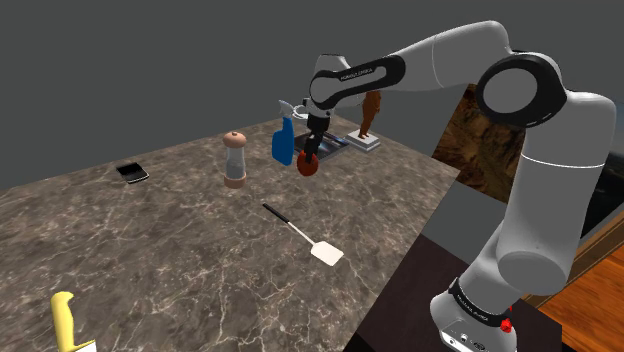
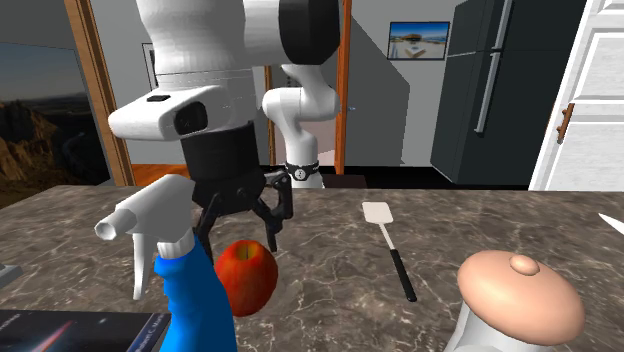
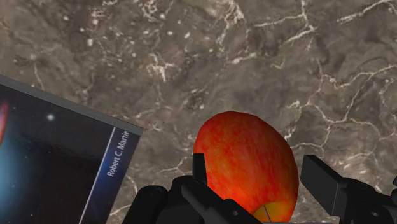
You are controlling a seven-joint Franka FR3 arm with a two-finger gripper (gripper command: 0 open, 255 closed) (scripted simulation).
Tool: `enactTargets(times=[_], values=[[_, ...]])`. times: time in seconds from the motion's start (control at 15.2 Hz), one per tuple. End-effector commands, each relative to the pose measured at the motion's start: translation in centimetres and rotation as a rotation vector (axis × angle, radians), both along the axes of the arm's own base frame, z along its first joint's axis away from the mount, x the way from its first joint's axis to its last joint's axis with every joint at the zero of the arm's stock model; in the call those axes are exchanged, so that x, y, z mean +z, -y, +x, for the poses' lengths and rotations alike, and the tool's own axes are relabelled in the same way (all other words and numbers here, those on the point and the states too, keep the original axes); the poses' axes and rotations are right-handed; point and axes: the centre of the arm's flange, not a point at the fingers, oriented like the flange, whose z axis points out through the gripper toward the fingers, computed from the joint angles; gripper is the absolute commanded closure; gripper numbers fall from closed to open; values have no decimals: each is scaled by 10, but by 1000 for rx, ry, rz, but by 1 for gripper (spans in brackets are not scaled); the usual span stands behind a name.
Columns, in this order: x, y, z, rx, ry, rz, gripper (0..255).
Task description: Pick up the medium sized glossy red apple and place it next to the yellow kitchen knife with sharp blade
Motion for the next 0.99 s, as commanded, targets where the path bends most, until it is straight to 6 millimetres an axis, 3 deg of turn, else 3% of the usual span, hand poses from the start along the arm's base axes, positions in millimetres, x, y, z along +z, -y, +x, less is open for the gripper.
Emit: enactTargets(times=[0.0, 0.92], values=[[10, 0, 0, 0, 0, 0, 255], [84, 0, 0, 0, 0, 0, 255]])
